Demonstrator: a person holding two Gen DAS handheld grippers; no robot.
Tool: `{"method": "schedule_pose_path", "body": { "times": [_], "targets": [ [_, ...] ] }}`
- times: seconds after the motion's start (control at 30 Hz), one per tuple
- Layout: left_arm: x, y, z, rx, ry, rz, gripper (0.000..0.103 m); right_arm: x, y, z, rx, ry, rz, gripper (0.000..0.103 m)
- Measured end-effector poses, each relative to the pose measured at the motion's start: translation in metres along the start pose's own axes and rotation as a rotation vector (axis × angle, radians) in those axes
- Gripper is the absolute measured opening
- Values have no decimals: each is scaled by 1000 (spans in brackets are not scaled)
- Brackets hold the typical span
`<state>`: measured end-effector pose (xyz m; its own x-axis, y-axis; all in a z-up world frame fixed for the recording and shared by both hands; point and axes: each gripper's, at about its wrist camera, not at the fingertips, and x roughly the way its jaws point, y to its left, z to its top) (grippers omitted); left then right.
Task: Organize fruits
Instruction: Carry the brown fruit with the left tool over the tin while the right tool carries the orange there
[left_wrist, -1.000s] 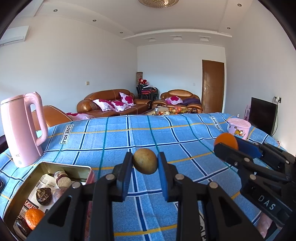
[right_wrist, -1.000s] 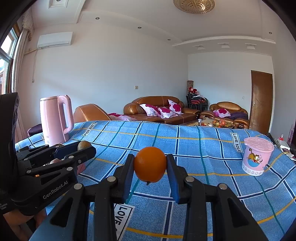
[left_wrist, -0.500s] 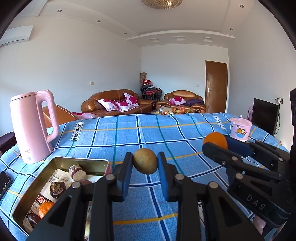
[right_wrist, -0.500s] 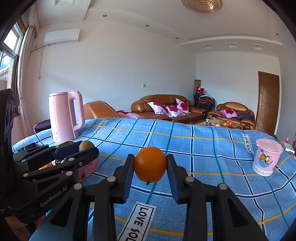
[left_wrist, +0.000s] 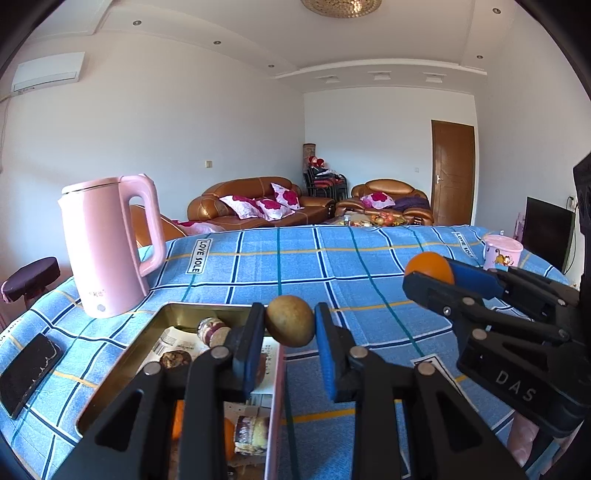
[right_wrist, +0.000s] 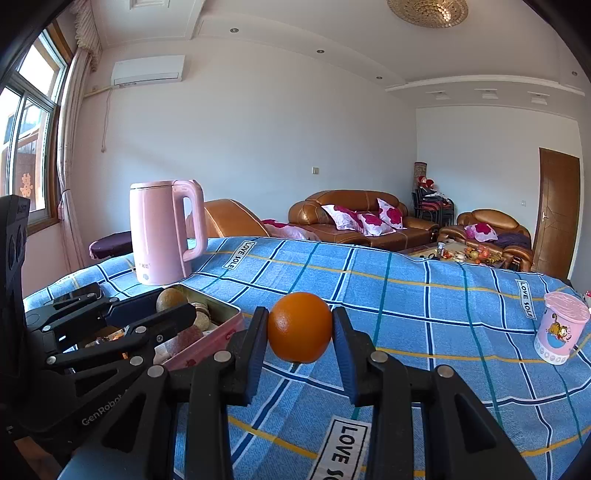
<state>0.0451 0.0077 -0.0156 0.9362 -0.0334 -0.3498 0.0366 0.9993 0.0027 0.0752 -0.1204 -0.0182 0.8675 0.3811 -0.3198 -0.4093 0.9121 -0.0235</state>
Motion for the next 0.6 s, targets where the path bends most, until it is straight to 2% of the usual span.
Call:
{"method": "schedule_pose_path", "body": {
  "times": [0.6],
  "targets": [
    [-11,48,-7,-36,18,97,29,17,49,10,-46,5,99,37]
  ]
}}
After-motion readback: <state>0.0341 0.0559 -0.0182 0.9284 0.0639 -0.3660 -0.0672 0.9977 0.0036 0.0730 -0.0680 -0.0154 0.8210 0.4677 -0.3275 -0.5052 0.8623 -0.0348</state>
